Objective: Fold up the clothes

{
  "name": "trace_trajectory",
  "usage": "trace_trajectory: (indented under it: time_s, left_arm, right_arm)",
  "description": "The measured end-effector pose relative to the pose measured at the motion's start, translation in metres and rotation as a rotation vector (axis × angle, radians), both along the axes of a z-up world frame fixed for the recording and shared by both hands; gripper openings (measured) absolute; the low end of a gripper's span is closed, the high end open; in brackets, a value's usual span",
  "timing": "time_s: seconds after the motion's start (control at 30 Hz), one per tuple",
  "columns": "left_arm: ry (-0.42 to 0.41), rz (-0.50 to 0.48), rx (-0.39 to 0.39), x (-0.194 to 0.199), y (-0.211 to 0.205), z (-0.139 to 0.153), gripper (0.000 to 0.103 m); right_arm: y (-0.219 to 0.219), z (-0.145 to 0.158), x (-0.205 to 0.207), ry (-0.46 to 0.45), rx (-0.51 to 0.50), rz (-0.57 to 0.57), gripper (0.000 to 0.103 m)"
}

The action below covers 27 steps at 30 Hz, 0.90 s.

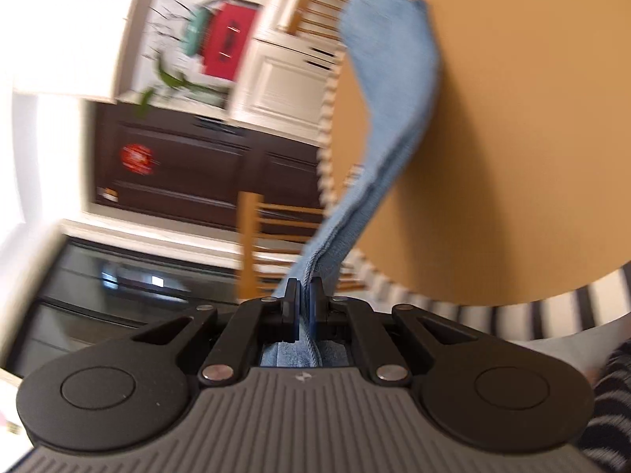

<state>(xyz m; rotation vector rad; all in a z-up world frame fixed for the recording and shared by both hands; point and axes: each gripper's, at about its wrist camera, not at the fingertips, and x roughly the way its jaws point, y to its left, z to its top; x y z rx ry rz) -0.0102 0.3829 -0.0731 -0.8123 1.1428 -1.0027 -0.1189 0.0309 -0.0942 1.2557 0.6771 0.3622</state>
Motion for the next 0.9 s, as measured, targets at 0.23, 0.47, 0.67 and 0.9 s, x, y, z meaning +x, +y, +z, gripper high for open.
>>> trace_trajectory:
  time_s: [0.23,0.47,0.67,0.9]
  left_arm:
    - [-0.018,0.056,-0.085,0.069,-0.034,0.049,0.006]
    - [0.143,0.195,-0.102,0.214,-0.105,0.033,0.006]
    - [0.267,0.296,-0.044,0.369,-0.158,-0.006,0.006]
    - [0.567,0.54,0.022,0.496,-0.206,-0.118,0.028]
  right_arm:
    - [-0.037,0.039,0.084,-0.078,-0.005,-0.013,0.004]
    - [-0.098,0.027,0.267,0.015,-0.016,-0.037,0.004]
    - [-0.165,0.002,0.422,0.128,-0.04,-0.053,0.004]
    - [-0.216,-0.087,0.53,0.396,0.066,-0.224,0.047]
